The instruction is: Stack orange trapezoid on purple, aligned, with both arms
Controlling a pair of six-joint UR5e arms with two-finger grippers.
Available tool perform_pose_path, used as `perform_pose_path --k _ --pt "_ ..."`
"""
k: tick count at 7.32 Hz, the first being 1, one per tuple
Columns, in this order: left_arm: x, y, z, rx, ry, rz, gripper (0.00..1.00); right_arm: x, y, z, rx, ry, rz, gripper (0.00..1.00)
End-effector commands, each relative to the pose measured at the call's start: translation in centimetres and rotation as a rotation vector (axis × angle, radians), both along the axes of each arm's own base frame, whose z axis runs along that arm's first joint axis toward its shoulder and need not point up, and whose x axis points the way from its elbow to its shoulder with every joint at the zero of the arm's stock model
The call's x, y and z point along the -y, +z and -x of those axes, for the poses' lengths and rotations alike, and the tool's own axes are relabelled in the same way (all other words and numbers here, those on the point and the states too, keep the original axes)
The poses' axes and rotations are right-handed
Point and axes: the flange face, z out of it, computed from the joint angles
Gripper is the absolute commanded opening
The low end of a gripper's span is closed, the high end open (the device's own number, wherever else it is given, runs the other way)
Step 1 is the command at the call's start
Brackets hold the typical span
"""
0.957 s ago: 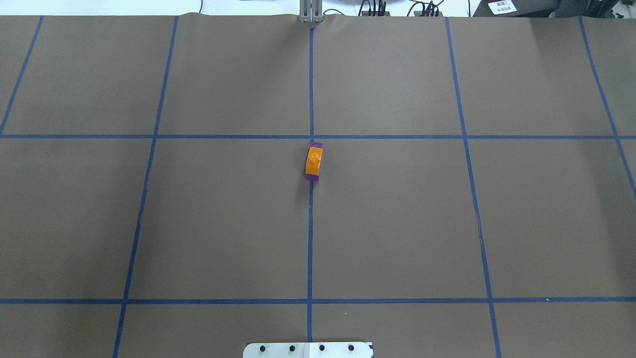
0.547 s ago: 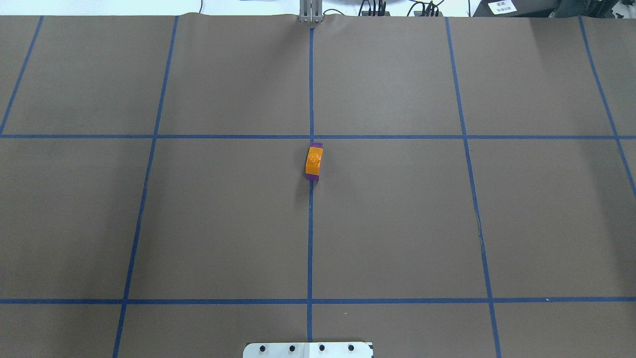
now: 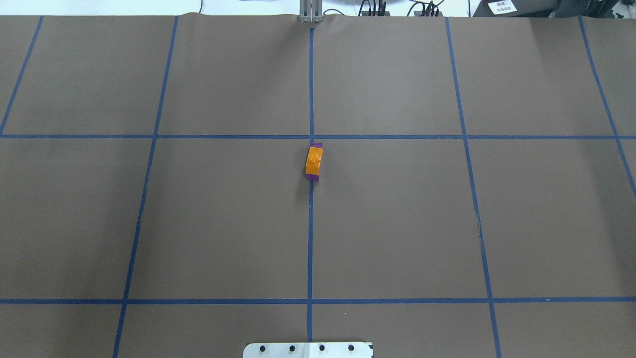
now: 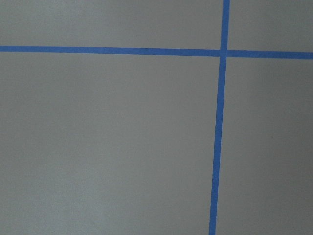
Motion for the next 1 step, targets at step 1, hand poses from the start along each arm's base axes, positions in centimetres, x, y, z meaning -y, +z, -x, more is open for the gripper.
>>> perform_pose_path --k 1 --pt "0.2 -0.13 0.0 0.001 0.0 -0.002 1.0 0.11 0.07 -0.02 0.0 0.0 0.001 1.0"
